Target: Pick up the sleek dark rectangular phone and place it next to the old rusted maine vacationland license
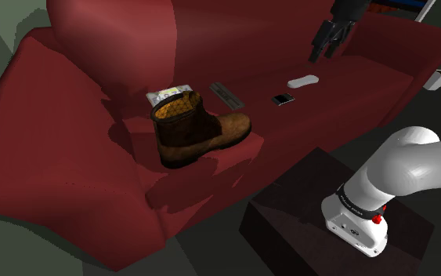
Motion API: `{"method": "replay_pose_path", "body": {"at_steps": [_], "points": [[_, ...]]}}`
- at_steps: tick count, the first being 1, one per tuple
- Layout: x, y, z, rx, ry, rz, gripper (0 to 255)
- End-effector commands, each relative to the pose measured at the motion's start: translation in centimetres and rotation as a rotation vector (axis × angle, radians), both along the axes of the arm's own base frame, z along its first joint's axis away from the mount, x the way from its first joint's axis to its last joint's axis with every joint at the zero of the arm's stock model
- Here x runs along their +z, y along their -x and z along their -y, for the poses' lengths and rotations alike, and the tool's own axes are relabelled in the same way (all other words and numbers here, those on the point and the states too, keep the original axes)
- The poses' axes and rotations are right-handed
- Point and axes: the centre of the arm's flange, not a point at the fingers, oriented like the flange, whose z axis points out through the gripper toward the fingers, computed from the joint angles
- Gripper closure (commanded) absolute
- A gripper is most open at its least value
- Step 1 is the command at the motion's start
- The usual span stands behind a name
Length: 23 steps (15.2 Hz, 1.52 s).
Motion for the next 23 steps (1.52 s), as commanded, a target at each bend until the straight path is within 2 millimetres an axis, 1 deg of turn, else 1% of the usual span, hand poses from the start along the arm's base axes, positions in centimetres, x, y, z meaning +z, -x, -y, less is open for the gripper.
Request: {"method": "replay_pose_path", "body": {"at_steps": [1,6,11,17,23], "points": [[0.0,0.0,0.0,0.0,0.0,0.0,0],[-4.9,-1.9,4.0,0.224,0.024,-0.005,0],[-9.8,-4.6,7.6,0.448,0.048,-0.01,0],[-15.5,-8.9,11.1,0.716,0.077,-0.017,0],[-21.2,-13.8,13.5,0.985,0.107,-0.023,0]]}}
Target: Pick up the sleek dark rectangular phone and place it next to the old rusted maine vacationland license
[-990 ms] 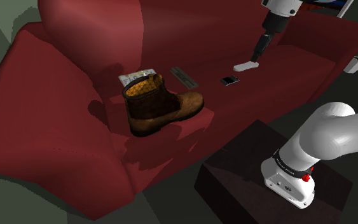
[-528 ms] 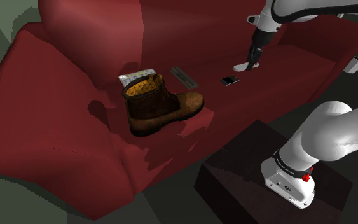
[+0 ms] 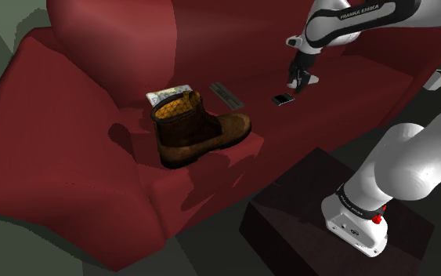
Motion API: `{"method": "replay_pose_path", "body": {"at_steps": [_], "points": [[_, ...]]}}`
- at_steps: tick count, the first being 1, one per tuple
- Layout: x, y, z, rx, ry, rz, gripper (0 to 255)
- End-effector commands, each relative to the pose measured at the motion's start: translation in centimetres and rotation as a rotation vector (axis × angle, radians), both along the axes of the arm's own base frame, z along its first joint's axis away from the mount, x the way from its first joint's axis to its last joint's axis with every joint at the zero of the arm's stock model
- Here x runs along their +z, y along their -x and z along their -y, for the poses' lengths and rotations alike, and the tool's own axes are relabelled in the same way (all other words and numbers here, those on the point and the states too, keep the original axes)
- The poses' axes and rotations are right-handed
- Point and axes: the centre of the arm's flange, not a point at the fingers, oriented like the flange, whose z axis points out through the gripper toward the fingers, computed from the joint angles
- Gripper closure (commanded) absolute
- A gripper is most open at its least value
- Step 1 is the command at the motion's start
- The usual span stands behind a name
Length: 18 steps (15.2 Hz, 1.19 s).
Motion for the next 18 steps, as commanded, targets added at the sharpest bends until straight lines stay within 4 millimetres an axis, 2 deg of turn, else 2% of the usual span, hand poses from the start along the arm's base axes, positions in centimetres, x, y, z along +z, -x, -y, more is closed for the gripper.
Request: {"method": "replay_pose_path", "body": {"at_steps": [1,5,12,18], "points": [[-1.9,-1.6,0.5,0.098,0.011,-0.001,0],[-5.6,-5.1,1.3,0.271,0.03,-0.005,0],[-9.3,-5.1,1.3,0.271,0.03,-0.005,0],[-9.6,-5.2,1.3,0.271,0.03,-0.005,0]]}}
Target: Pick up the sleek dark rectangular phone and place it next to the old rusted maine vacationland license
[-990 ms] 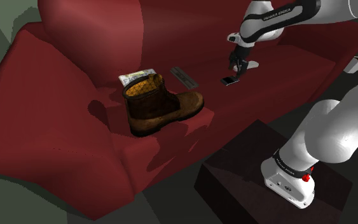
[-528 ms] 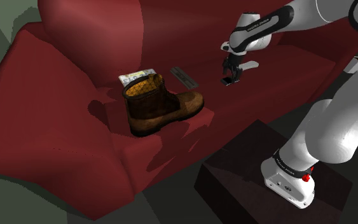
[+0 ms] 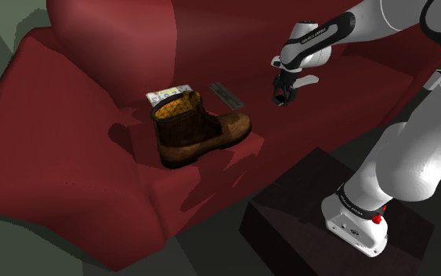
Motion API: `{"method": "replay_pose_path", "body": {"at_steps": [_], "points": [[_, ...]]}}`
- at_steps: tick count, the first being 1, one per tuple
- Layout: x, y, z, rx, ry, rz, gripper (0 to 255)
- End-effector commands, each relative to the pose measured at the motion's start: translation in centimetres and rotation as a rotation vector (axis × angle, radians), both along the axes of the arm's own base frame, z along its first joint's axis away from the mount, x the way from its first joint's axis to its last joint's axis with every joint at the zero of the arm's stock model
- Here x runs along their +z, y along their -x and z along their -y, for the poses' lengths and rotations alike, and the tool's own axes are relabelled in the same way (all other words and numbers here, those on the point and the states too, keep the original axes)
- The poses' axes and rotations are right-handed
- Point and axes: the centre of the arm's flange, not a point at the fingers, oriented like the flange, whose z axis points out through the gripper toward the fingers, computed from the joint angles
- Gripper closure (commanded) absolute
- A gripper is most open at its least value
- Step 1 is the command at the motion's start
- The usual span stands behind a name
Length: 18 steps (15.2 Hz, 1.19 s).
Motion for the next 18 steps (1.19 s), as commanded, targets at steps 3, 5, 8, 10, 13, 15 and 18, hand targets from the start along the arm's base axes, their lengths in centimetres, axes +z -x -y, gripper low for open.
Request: {"method": "replay_pose_path", "body": {"at_steps": [3,5,8,10,13,15,18], "points": [[0.0,0.0,0.0,0.0,0.0,0.0,0],[0.0,0.0,0.0,0.0,0.0,0.0,255],[0.0,0.0,0.0,0.0,0.0,0.0,255],[0.0,0.0,-0.1,0.0,0.0,0.0,255],[0.0,0.0,0.0,0.0,0.0,0.0,255],[1.0,0.0,0.0,0.0,0.0,0.0,255],[2.6,0.0,0.0,0.0,0.0,0.0,255]]}}
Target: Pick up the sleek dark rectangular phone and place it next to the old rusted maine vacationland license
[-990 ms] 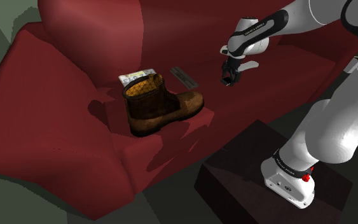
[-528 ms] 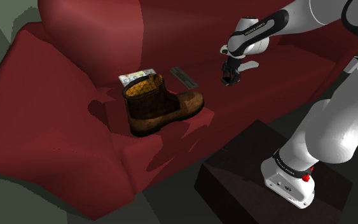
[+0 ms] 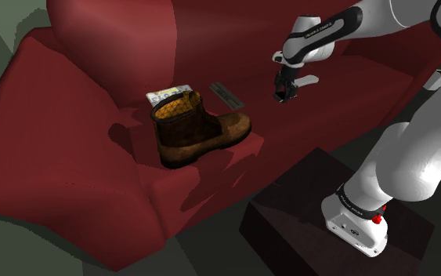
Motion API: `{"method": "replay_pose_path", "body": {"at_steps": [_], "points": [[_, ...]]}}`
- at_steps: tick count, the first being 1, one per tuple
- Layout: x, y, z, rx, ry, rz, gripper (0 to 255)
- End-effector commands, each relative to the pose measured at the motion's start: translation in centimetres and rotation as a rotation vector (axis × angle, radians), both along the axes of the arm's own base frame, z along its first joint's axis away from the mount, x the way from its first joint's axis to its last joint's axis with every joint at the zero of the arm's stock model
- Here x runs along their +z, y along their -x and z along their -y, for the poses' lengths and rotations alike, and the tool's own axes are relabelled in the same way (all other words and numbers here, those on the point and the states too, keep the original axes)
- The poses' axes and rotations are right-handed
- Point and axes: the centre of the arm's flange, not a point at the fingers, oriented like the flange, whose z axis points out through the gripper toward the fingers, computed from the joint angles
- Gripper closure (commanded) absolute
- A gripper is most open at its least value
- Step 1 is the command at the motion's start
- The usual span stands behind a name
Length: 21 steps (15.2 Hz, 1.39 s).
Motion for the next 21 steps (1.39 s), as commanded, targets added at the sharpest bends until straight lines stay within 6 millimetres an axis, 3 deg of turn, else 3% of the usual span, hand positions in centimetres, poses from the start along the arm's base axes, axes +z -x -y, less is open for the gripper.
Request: {"method": "replay_pose_path", "body": {"at_steps": [1,13,21], "points": [[1.1,0.0,0.0,0.0,0.0,0.0,255],[7.3,0.0,0.0,0.0,0.0,0.0,255],[7.3,-4.0,-9.8,0.0,0.0,0.0,255]]}}
